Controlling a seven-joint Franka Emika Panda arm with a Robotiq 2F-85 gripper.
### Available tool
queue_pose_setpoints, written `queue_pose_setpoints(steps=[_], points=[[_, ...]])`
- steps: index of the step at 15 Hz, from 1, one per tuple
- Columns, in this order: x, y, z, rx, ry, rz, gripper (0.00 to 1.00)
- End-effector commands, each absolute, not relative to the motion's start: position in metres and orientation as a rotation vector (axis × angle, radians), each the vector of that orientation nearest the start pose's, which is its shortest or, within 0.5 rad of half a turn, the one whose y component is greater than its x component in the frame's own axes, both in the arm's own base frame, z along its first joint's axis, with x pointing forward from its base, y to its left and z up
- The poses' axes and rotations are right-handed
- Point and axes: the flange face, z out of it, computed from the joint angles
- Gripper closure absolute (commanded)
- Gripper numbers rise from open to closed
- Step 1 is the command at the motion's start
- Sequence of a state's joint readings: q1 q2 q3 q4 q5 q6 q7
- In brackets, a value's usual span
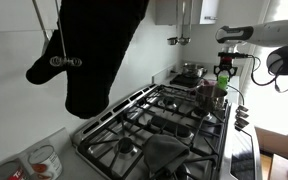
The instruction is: Move the pot to the right, then remove the cloth from the pot handle and pour water in the pot
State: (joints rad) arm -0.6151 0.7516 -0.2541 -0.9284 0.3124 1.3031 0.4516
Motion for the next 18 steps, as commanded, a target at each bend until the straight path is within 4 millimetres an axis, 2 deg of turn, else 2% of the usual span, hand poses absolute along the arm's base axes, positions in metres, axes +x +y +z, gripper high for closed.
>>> queue_pose_setpoints(steps=[1, 5, 8, 11, 16, 18], points=[[0.540, -0.453, 0.459, -2.332, 1.786, 0.381, 0.55], [0.557, -0.425, 0.497, -2.426, 1.853, 0.131, 0.55], [0.564, -0.394, 0.511, -2.573, 1.854, -0.003, 0.55], [0.567, -0.360, 0.515, -2.760, 1.799, -0.082, 0.55], [0.555, -0.299, 0.513, -3.128, 1.600, -0.099, 0.55], [0.550, -0.276, 0.508, -3.190, 1.558, -0.126, 0.55]])
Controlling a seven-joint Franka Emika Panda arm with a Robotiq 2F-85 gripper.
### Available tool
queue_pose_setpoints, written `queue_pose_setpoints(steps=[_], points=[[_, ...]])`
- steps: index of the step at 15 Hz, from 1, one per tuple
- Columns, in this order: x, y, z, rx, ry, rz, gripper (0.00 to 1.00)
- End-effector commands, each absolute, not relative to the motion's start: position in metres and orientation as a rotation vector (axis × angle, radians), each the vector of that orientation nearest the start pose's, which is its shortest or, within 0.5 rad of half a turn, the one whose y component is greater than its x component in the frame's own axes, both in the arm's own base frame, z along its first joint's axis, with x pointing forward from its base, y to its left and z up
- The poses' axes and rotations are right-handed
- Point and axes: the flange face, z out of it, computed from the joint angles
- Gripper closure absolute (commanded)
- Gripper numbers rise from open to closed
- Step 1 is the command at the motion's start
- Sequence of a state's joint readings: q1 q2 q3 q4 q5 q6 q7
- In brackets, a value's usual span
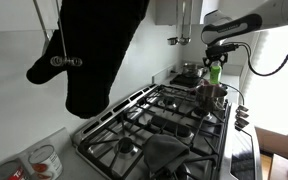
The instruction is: Move the pot to the right, then remove the cloth from the pot handle and pour water in the pot
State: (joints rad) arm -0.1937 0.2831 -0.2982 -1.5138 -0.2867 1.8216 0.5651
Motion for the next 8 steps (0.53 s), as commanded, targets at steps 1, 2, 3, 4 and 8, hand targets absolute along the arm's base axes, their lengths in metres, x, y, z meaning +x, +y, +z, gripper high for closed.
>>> queue_pose_setpoints(steps=[1, 2, 3, 4, 8], points=[[0.570, -0.297, 0.514, -3.136, 1.609, -0.089, 0.30], [0.567, -0.287, 0.513, -3.164, 1.581, -0.094, 0.30], [0.564, -0.280, 0.511, -3.177, 1.564, -0.096, 0.30], [0.561, -0.277, 0.510, -3.181, 1.555, -0.095, 0.30], [0.558, -0.272, 0.511, -3.216, 1.521, -0.126, 0.55]])
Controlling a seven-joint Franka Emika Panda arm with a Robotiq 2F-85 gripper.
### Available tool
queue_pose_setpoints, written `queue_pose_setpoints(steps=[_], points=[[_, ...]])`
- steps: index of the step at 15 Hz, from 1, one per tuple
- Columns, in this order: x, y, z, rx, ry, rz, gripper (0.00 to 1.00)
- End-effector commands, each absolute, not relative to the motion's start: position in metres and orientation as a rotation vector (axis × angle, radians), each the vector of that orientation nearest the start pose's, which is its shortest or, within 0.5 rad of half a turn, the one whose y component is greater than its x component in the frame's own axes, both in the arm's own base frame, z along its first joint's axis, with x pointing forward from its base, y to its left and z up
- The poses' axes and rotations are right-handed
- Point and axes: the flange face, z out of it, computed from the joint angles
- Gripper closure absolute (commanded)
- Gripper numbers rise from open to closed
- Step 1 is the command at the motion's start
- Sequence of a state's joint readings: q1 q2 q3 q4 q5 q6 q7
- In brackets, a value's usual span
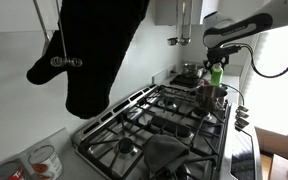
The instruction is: Move the pot to the right, then remove the cloth from the pot handle and pour water in the pot
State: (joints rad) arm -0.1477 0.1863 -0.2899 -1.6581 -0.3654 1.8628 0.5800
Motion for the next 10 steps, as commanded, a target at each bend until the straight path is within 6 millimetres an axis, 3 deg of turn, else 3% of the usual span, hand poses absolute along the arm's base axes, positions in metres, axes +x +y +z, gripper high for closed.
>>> queue_pose_setpoints(steps=[1, 5, 10], points=[[0.561, -0.263, 0.514, -3.247, 1.513, -0.176, 0.55], [0.574, -0.218, 0.522, -3.331, 1.383, -0.450, 0.55], [0.576, -0.172, 0.503, -3.385, 1.349, -0.741, 0.55]])
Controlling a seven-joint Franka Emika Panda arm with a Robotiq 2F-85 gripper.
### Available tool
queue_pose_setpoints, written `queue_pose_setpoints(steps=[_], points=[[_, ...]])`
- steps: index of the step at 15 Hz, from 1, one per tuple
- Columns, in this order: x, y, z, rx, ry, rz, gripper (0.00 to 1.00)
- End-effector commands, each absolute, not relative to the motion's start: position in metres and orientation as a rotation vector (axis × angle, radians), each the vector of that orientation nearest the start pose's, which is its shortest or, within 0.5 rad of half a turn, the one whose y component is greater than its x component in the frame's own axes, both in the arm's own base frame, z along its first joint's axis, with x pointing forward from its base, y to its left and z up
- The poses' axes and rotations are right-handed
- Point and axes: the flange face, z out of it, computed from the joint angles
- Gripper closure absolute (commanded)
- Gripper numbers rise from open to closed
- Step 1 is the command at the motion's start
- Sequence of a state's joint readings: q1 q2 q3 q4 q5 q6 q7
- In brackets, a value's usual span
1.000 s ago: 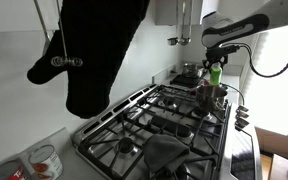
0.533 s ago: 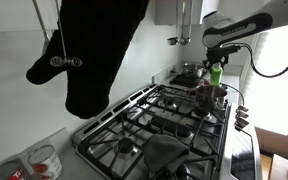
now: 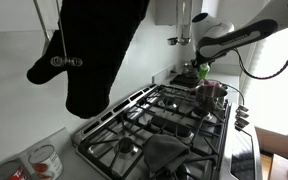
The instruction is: Move the pot to the right, then remove the cloth from the pot handle and pour water in the pot
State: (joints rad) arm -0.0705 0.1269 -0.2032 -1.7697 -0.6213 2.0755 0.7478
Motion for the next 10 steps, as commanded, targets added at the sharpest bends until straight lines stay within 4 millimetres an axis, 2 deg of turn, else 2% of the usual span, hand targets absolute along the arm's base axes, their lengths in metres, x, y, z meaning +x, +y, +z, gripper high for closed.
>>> queue_pose_setpoints(steps=[1, 2, 4, 5, 7, 10], points=[[0.574, -0.165, 0.499, 2.310, -0.930, 0.554, 0.55], [0.571, -0.161, 0.497, 2.280, -0.925, 0.579, 0.55], [0.563, -0.147, 0.489, 2.327, -0.874, 0.619, 0.55], [0.583, -0.158, 0.493, 2.306, -0.903, 0.566, 0.30], [0.576, -0.149, 0.488, 2.329, -0.882, 0.584, 0.30], [0.571, -0.147, 0.490, 2.332, -0.881, 0.587, 0.30]])
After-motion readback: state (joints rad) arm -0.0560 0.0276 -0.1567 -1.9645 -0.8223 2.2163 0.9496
